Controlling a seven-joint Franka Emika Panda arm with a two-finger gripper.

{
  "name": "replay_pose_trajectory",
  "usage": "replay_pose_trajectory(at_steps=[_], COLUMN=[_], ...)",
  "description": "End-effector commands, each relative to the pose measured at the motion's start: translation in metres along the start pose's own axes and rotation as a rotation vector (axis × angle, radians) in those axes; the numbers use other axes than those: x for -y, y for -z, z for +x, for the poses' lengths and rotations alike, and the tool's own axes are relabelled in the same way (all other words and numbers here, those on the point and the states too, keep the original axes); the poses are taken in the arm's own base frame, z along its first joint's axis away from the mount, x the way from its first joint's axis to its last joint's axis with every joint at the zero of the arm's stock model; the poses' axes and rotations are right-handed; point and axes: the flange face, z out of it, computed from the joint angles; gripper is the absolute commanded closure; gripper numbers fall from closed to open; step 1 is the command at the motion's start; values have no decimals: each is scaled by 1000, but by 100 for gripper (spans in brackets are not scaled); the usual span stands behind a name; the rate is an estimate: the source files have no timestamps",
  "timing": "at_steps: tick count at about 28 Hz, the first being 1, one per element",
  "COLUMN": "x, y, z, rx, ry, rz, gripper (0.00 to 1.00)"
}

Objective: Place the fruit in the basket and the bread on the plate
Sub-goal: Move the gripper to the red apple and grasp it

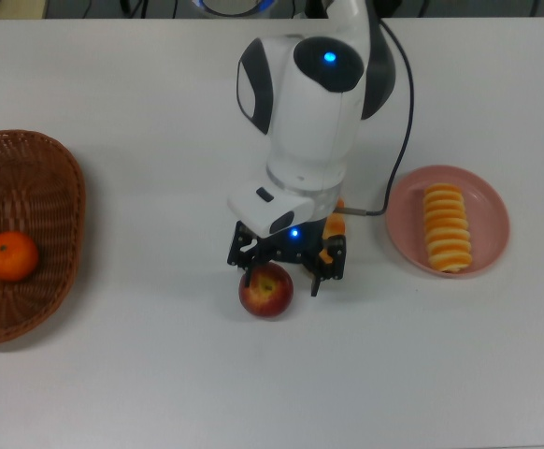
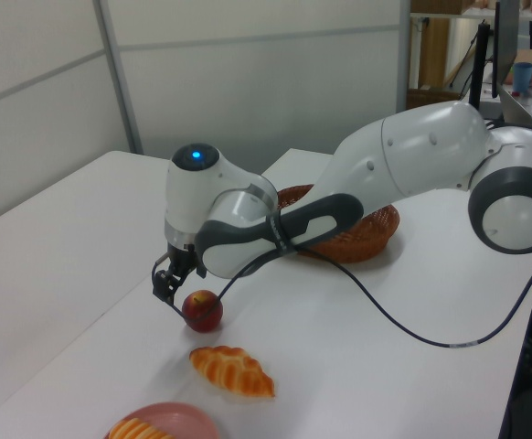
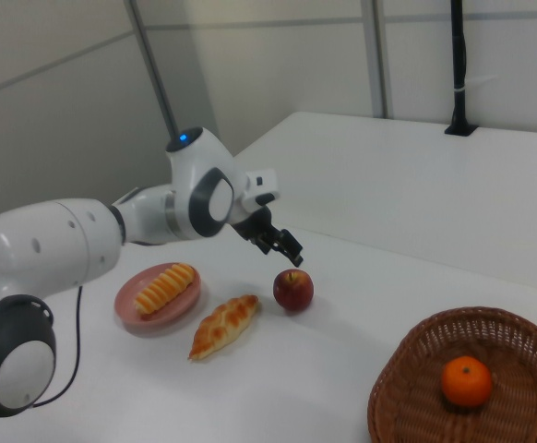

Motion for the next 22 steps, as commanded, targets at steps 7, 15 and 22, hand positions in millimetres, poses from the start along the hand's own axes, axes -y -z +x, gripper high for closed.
replay_pose_trajectory(at_steps=[7,15,22], x=[-7,-10,-13], y=[-29,-54,-66], z=[-8,-32,-43], rx=[-1,53,74], ry=[45,118,148], rz=[-16,-76,-106], gripper=[0,0,10])
